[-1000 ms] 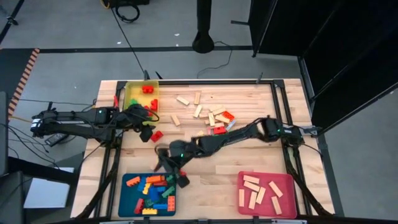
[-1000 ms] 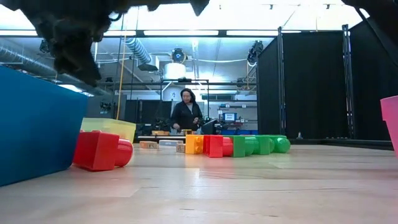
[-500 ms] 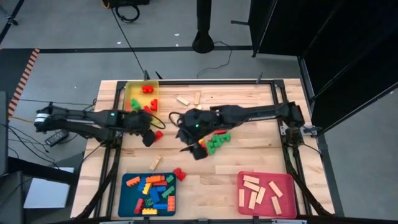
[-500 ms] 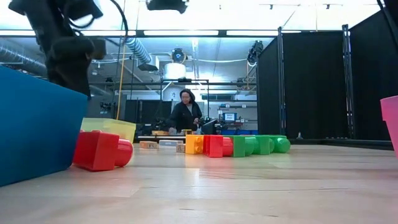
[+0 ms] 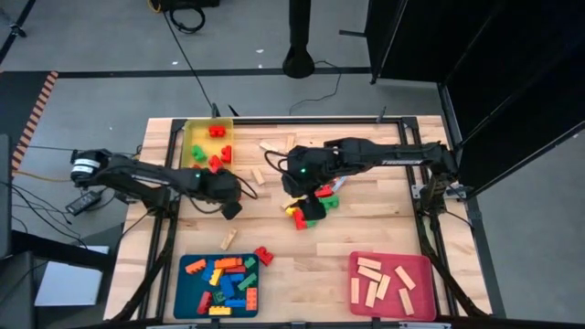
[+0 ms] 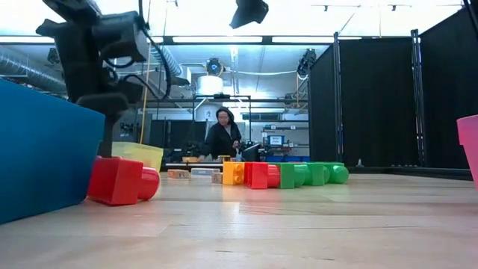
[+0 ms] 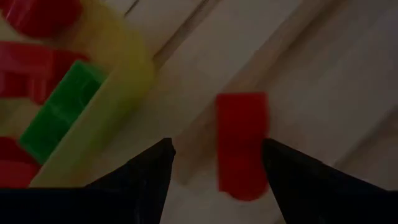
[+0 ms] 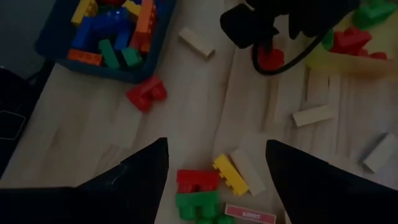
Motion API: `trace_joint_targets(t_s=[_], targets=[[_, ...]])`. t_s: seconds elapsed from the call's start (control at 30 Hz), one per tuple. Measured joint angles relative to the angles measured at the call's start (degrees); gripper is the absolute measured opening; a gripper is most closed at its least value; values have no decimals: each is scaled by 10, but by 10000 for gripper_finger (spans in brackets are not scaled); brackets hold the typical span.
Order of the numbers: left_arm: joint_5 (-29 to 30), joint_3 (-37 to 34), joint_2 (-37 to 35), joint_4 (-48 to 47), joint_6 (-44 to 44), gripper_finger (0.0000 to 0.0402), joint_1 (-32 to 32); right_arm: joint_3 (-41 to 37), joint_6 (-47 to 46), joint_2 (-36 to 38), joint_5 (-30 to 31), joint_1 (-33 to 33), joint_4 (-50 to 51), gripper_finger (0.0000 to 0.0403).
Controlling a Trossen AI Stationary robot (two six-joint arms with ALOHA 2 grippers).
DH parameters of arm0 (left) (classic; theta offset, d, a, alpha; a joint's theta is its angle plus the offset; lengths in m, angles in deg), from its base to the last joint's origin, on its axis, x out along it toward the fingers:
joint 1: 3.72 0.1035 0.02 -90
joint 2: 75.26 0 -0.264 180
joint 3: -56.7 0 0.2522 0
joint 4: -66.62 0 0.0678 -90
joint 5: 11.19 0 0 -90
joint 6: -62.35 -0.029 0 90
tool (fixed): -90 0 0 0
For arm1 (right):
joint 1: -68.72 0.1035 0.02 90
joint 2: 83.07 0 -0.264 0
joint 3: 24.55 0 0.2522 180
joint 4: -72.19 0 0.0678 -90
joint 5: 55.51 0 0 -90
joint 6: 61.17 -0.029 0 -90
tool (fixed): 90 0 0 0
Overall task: Sort blocks by size
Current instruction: Put the round red game piece into the yellow bin
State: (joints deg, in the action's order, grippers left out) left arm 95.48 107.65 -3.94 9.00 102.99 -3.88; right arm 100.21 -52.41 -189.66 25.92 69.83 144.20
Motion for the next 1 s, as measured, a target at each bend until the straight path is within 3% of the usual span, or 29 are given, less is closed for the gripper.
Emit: trace_joint_targets(t_s=[0.17, 0.4, 0.63, 0.83, 1.0], targets=[[1, 0, 55, 9, -4, 253, 0, 0, -2, -1, 0, -1, 4, 279], [-46, 3, 126, 43, -39, 244, 0, 0, -1, -1, 0, -2, 4, 277], [-62, 23, 129, 41, -51, 117, 0, 0, -15, -1, 0, -2, 12, 262], [-85, 62, 118, 39, -59, 117, -1, 0, -17, 0, 0, -2, 40, 243], [-71, 113, 102, 33, -60, 117, 0, 6, -17, 23, 0, -2, 59, 233]])
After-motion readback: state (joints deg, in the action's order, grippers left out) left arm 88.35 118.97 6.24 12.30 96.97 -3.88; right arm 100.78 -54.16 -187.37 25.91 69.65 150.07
